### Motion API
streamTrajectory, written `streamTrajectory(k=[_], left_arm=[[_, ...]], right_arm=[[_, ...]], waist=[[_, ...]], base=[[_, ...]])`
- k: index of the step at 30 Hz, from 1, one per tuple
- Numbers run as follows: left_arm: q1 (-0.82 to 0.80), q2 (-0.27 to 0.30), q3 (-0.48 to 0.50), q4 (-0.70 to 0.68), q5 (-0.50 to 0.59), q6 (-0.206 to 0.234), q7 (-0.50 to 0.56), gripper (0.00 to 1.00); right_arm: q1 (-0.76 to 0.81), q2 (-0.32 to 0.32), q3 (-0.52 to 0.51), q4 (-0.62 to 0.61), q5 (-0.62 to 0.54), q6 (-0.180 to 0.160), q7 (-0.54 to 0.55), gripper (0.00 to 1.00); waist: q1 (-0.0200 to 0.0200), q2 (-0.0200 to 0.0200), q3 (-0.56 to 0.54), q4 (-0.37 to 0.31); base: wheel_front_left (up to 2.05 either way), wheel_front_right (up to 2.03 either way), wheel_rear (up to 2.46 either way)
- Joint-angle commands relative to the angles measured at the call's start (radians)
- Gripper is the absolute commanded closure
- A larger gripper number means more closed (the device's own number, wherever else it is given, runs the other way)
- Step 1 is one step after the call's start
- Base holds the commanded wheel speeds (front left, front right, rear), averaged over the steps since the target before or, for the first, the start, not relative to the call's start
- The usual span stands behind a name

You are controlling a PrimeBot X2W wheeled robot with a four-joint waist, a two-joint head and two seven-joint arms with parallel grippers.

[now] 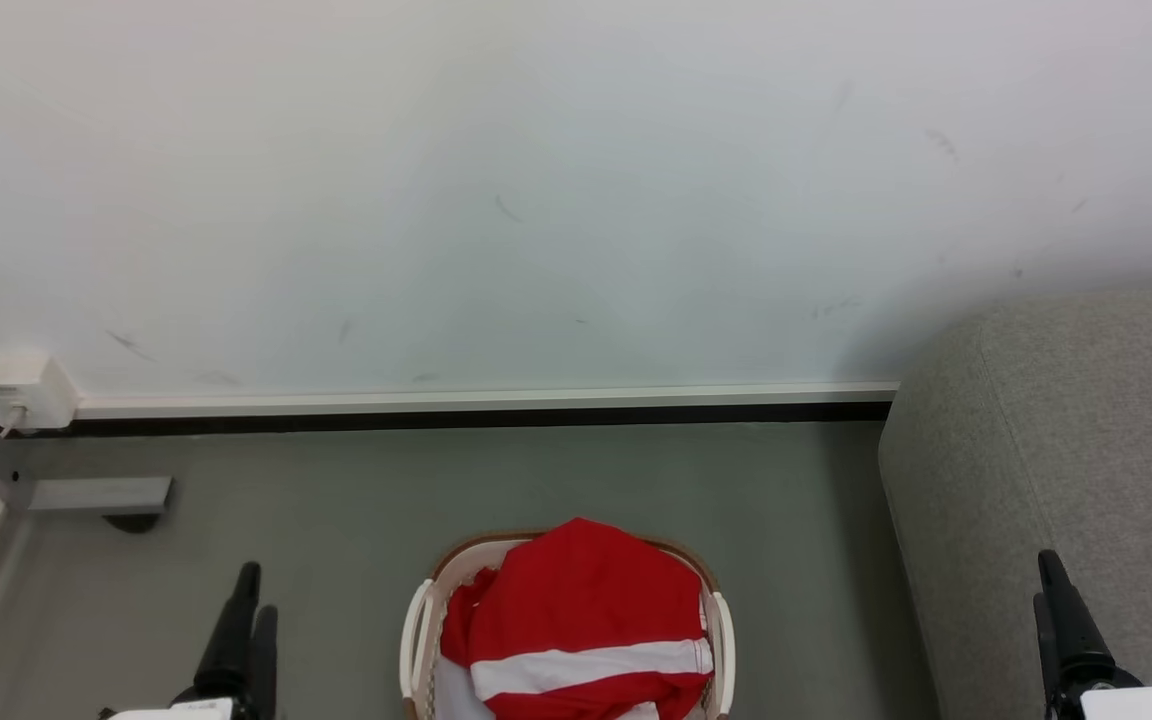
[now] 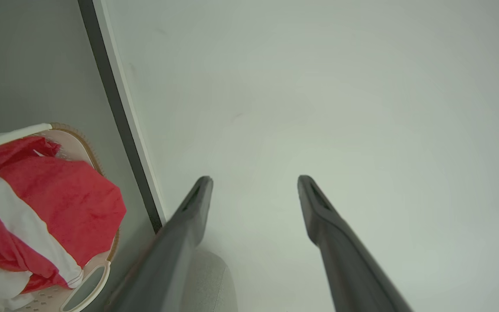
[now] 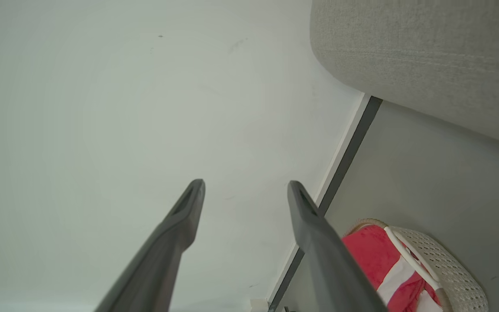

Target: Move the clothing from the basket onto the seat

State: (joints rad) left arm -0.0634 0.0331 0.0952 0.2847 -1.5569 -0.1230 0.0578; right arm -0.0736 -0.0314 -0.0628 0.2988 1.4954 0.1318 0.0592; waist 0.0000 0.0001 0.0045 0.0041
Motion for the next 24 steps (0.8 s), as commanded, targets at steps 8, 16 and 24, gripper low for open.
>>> streamTrajectory(k=[8, 16, 24], left_arm=[[-0.011, 0.009, 0.002, -0.032, 0.152, 0.004, -0.043, 0.0], [-0.004, 0.01, -0.008, -0.06, 0.289, 0.016, -0.076, 0.0], [0.007, 0.012, -0.025, -0.091, 0.449, 0.027, -0.107, 0.0]], right_arm=[[-0.033, -0.009, 0.025, -0.031, -0.207, 0.0, -0.044, 0.0], [-0.035, -0.01, 0.047, -0.055, -0.396, 0.0, -0.077, 0.0], [-0.041, -0.012, 0.07, -0.072, -0.558, -0.001, -0.108, 0.0]], waist=[[0.0, -0.0001, 0.001, 0.003], [0.0, -0.0001, 0.002, 0.005], [0.0, -0.0001, 0.003, 0.006]], base=[[0.0, 0.0, 0.0], [0.0, 0.0, 0.0], [0.0, 0.0, 0.0]])
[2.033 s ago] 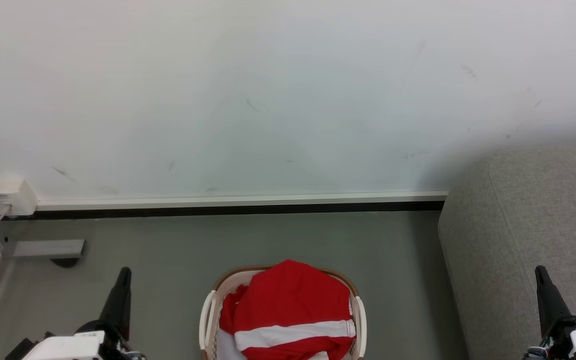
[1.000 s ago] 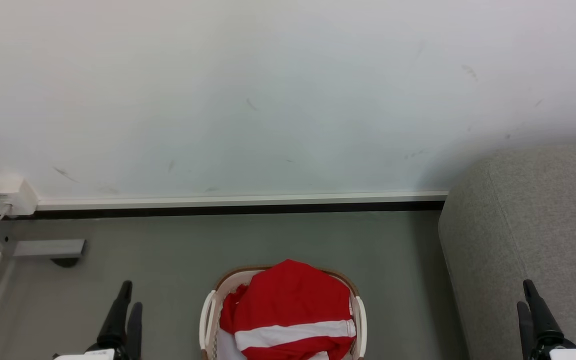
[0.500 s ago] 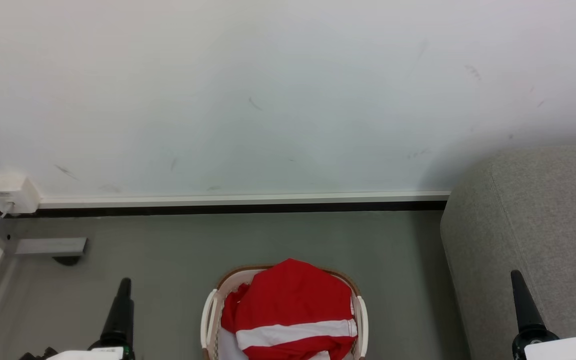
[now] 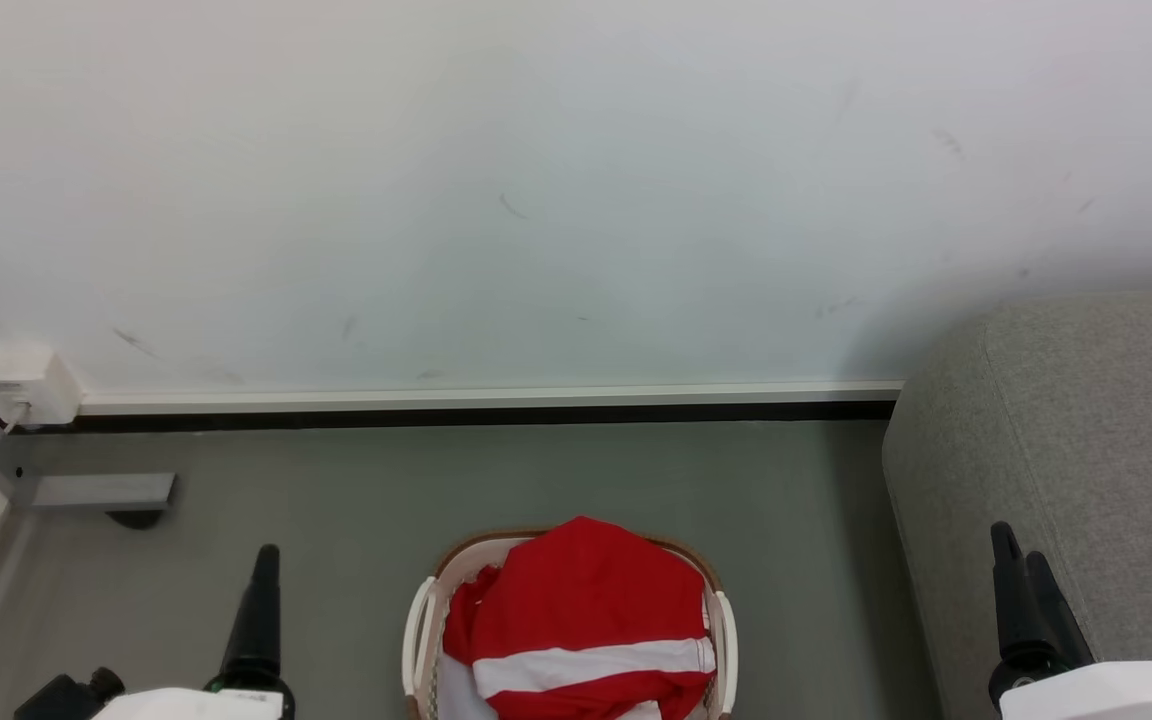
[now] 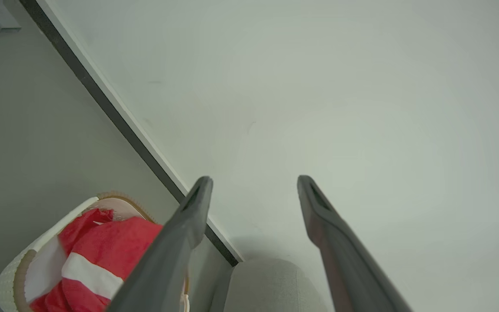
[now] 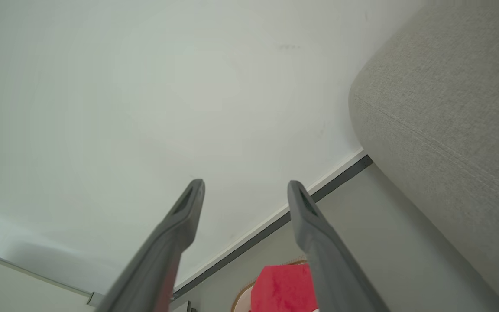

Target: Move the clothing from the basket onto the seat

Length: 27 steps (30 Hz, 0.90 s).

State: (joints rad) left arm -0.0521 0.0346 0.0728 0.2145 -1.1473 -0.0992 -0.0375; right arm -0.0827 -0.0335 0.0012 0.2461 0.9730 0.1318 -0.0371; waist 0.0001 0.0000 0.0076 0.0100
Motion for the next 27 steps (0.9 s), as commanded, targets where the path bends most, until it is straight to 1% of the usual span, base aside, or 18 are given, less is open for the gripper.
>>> streamTrajectory(k=[1, 11, 19, 26, 27], left_arm=[[-0.002, 0.011, -0.005, -0.024, 0.063, 0.004, -0.016, 0.0], [0.007, 0.012, -0.017, -0.042, 0.281, 0.006, -0.048, 0.0], [0.023, 0.013, -0.034, -0.058, 0.457, 0.007, -0.074, 0.0], [0.031, 0.02, -0.047, -0.072, 0.578, 0.012, -0.093, 0.0], [0.031, 0.02, -0.047, -0.072, 0.578, 0.012, -0.093, 0.0]], right_arm=[[-0.032, -0.01, 0.009, -0.02, -0.053, -0.001, -0.015, 0.0], [-0.035, -0.012, 0.031, -0.018, -0.216, -0.001, -0.049, 0.0], [-0.035, -0.013, 0.044, 0.011, -0.34, -0.001, -0.074, 0.0], [-0.038, -0.015, 0.048, 0.045, -0.439, -0.001, -0.093, 0.0], [-0.038, -0.015, 0.048, 0.045, -0.439, -0.001, -0.093, 0.0]], waist=[[0.0, 0.0, 0.001, 0.0], [0.0, 0.0, 0.002, 0.0], [0.0, 0.0, 0.003, 0.0], [0.0, 0.0, 0.005, 0.0], [0.0, 0.0, 0.005, 0.0]], base=[[0.0, 0.0, 0.0], [0.0, 0.0, 0.0], [0.0, 0.0, 0.0], [0.0, 0.0, 0.0], [0.0, 0.0, 0.0]])
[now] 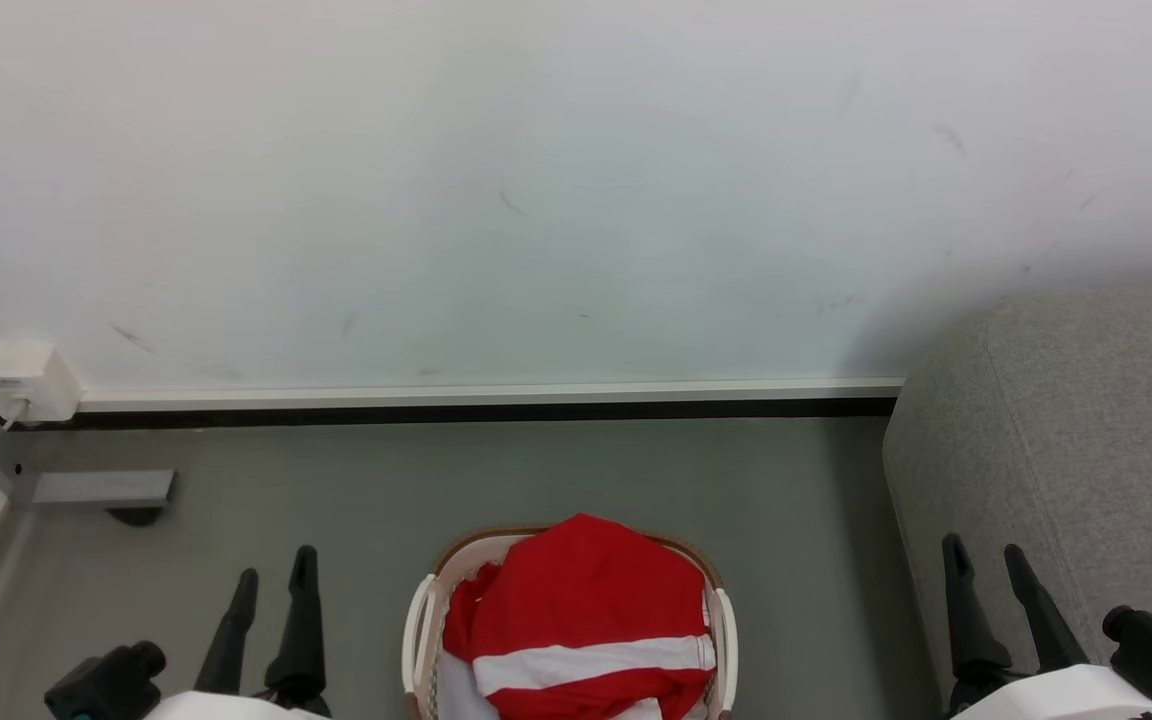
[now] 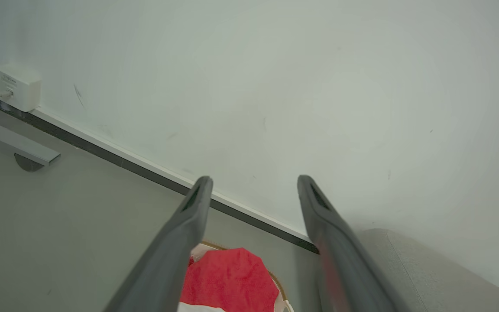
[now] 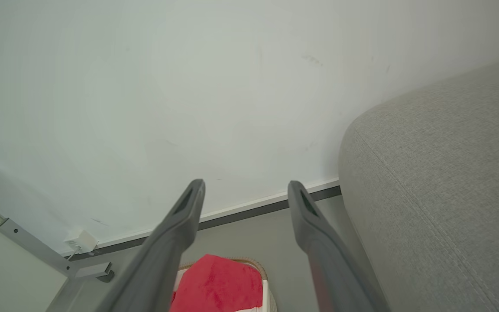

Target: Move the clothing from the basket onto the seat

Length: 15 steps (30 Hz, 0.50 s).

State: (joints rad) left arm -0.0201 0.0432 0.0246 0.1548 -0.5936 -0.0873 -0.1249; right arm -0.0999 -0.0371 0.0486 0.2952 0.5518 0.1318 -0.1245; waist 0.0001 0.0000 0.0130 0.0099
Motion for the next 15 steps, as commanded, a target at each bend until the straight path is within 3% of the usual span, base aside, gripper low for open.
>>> streamTrajectory(k=[1, 15], left_arm=[[0.0, 0.012, -0.001, -0.014, 0.037, 0.003, -0.009, 0.0], [0.017, 0.041, -0.026, -0.019, 0.2, 0.024, -0.047, 0.0]], right_arm=[[-0.022, -0.011, 0.001, 0.0, -0.031, -0.001, -0.01, 0.0], [-0.031, -0.013, 0.017, 0.035, -0.193, -0.001, -0.047, 0.0]], waist=[[0.0, 0.0, 0.0, 0.0], [0.0, 0.0, 0.005, -0.002]], base=[[0.0, 0.0, 0.0], [0.0, 0.0, 0.0]])
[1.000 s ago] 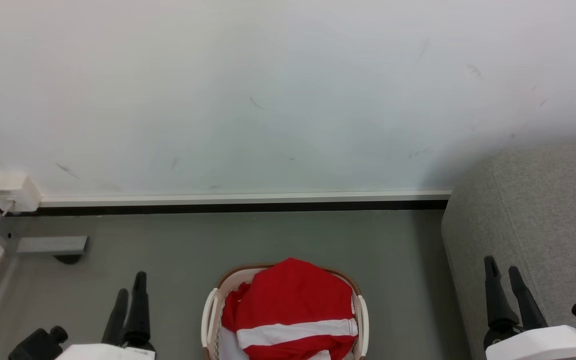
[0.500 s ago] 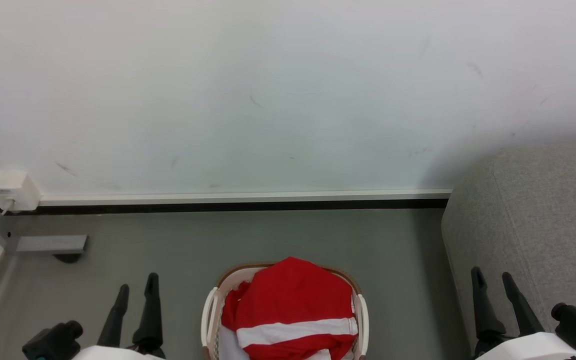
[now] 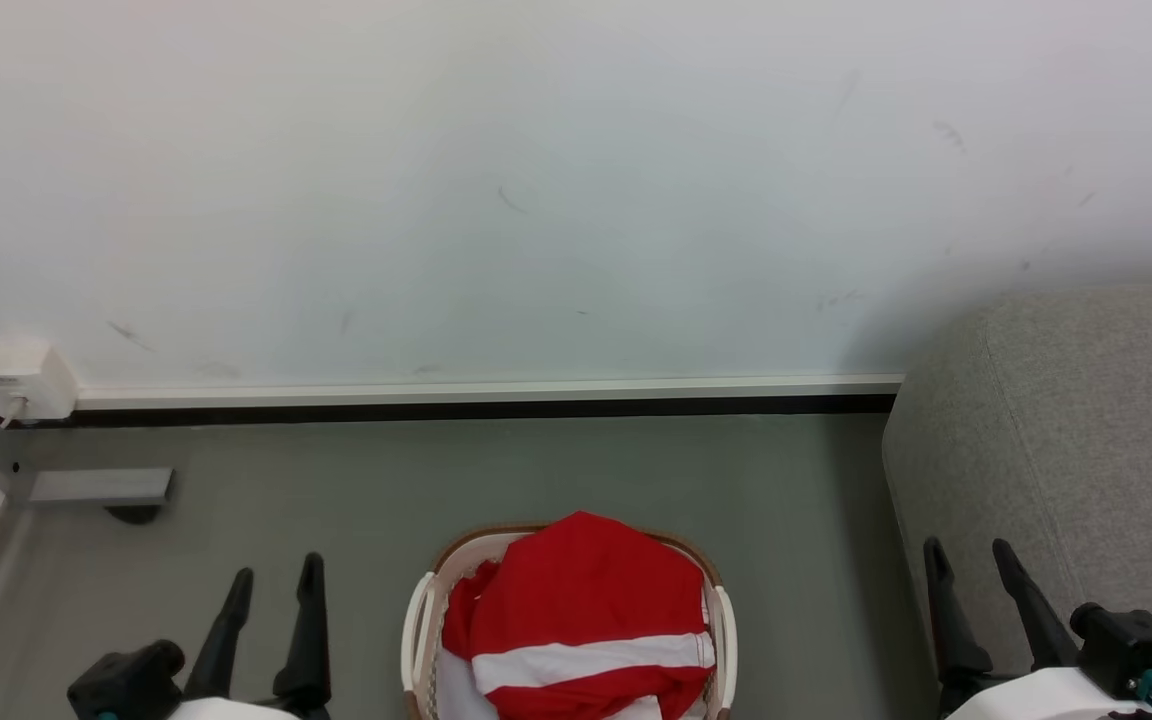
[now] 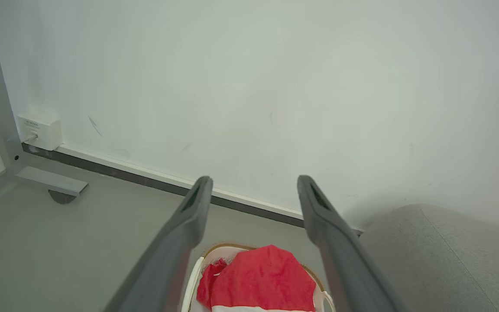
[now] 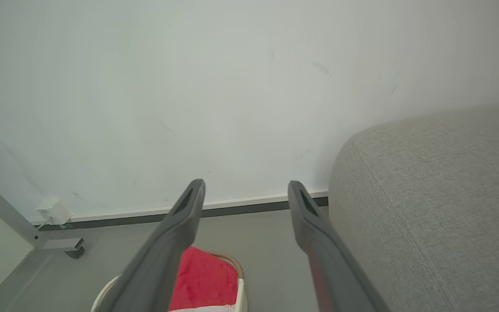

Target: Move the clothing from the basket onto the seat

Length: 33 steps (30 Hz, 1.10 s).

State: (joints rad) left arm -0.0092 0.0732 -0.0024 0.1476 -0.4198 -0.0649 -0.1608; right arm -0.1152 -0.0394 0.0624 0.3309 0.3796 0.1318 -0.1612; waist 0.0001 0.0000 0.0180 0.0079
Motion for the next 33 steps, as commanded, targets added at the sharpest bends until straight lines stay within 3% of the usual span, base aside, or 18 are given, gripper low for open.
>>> streamTrajectory(k=[1, 19, 33], left_arm=[[0.006, 0.012, 0.0, -0.011, 0.036, 0.003, -0.014, 0.0], [0.019, 0.035, -0.024, -0.025, 0.2, 0.028, -0.053, 0.0], [0.032, 0.024, -0.013, -0.007, 0.287, 0.001, -0.082, 0.0]], right_arm=[[-0.016, -0.011, 0.003, 0.001, -0.029, -0.001, -0.011, 0.0], [-0.017, -0.013, 0.006, 0.049, -0.155, -0.002, -0.052, 0.0], [-0.017, -0.014, -0.005, 0.068, -0.219, -0.002, -0.08, 0.0]], waist=[[0.0, 0.0, 0.0, 0.0], [0.0, 0.0, 0.002, 0.001], [0.0, 0.0, 0.003, -0.002]], base=[[0.0, 0.0, 0.0], [0.0, 0.0, 0.0], [0.0, 0.0, 0.0]])
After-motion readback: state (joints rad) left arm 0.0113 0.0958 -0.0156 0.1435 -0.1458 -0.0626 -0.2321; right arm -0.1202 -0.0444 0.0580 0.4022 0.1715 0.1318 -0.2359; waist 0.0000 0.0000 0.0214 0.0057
